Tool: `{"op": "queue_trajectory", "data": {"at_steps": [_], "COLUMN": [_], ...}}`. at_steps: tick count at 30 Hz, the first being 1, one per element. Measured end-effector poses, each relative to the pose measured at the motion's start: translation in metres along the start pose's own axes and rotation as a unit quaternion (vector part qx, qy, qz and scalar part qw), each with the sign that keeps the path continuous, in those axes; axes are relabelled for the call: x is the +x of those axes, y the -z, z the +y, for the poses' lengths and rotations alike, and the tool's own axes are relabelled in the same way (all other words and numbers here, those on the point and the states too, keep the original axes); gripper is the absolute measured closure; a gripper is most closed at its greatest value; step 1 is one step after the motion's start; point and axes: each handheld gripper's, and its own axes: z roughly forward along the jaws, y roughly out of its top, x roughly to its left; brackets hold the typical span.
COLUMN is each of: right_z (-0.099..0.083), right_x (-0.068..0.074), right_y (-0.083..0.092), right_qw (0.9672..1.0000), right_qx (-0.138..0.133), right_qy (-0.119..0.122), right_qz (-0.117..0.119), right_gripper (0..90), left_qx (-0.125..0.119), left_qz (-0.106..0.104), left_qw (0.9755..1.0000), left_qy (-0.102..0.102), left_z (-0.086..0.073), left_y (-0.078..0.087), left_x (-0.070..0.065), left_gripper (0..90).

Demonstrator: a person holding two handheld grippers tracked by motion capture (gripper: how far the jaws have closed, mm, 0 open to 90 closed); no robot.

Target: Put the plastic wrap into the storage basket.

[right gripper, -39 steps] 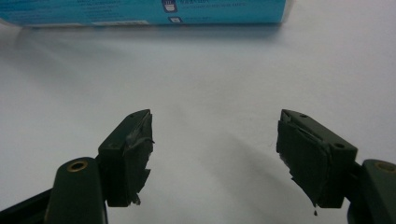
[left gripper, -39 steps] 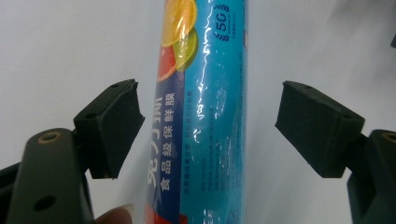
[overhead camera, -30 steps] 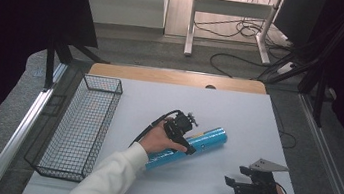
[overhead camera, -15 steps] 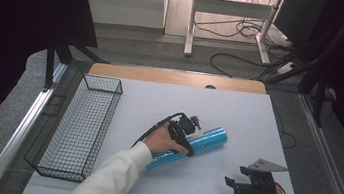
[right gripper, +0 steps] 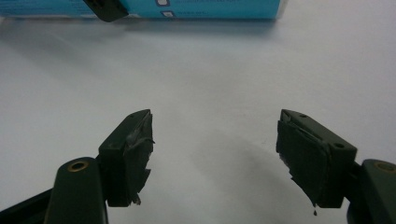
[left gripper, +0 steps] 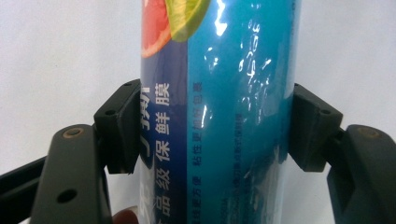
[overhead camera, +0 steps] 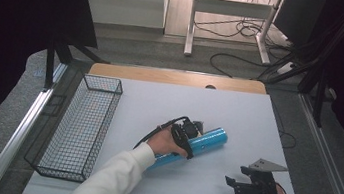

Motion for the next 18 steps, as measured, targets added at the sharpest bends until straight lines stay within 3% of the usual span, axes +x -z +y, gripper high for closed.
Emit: {"op": "queue_trajectory", "data": {"at_steps": [8, 18], "right_z": [0.000, 0.001], "right_x": [-0.002, -0.001], "right_y": [0.001, 0.002], "right_qw": [1.0000, 1.0000], "right_qx": [-0.003, -0.006], "right_qy": [-0.002, -0.003], "right_qz": [-0.002, -0.004], "right_gripper": [28.2, 28.4], "left_qx": [0.003, -0.008], "left_qz": [-0.007, 0.001], "left_qw": [0.9999, 0.9996], "left_qy": [0.012, 0.029], "left_z": [0.001, -0.010], "left_y": [0.008, 0.048], "left_x": [0.005, 0.019], "left_gripper": [31.5, 31.6]}}
